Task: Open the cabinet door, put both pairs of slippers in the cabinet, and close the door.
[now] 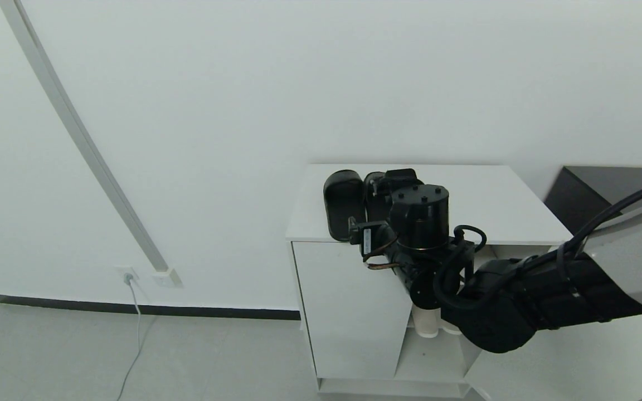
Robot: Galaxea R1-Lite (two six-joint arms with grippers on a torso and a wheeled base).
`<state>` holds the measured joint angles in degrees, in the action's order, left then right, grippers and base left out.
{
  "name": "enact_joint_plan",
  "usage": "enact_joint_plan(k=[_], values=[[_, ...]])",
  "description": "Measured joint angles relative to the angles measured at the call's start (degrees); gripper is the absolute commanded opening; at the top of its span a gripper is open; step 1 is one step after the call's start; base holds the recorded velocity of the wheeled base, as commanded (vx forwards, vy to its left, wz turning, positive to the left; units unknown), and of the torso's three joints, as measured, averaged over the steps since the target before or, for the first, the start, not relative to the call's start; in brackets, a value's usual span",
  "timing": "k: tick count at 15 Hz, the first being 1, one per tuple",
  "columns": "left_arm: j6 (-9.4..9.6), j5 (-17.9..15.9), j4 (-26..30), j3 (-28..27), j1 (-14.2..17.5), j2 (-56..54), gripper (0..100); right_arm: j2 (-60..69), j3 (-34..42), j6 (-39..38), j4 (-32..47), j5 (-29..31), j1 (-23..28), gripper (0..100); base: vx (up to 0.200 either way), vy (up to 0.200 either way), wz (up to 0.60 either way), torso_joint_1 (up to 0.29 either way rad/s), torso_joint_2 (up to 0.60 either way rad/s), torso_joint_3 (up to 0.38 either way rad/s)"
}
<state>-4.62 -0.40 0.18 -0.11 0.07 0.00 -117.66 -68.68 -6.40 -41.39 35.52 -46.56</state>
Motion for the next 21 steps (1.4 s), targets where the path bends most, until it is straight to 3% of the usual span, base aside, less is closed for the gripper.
enact_joint_plan(k=[3,15,21], values=[[-0.02,0.05,0.02,-0.07,0.00,0.00,0,-0.44,0.24,-0.09,-0.16,0.02,0.09,100,0.200,0.000,0.00,0.004,0.00,0.002],[-0.09,0.05,0.00,-0.07,0.00,0.00,0,-2.86,0.63,-0.06,-2.45,-0.02,0.23,100,0.000,0.000,0.00,0.000,0.00,0.000],[-0.11,0.05,0.00,-0.05,0.00,0.00,0,-7.72,-5.84,0.05,-2.16,-1.23,1.55,100,0.000,0.000,0.00,0.000,0.00,0.000]])
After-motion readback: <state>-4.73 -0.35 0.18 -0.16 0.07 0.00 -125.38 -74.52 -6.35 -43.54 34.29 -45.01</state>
